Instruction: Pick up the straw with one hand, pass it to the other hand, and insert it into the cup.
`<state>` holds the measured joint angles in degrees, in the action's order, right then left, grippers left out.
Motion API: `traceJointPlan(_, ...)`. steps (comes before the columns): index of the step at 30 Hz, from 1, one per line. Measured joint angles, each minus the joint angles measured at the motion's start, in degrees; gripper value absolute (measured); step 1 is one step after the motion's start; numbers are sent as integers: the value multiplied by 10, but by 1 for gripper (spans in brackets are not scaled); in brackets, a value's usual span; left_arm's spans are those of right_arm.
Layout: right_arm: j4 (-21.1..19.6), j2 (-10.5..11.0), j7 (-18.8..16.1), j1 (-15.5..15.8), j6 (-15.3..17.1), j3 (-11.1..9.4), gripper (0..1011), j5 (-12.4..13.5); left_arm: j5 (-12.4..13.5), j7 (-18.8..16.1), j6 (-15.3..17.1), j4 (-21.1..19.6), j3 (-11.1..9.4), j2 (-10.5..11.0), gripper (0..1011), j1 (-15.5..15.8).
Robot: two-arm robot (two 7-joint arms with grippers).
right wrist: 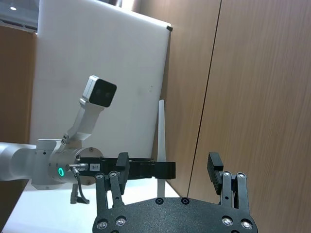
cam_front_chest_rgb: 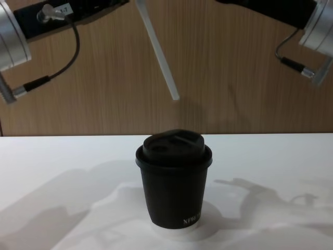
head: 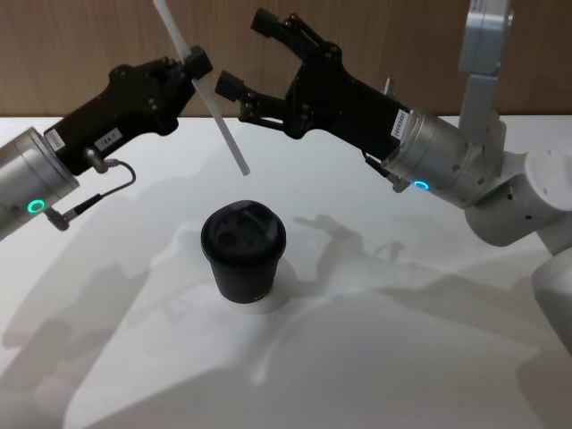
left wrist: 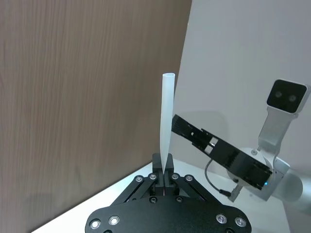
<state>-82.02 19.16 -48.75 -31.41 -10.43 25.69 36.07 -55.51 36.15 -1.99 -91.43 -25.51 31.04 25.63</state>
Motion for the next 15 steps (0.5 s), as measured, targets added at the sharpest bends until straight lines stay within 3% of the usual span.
traceJointPlan(15, 0, 0, 0, 0, 0, 0, 1001, 0, 3, -1, 13, -29, 8, 24, 4, -20)
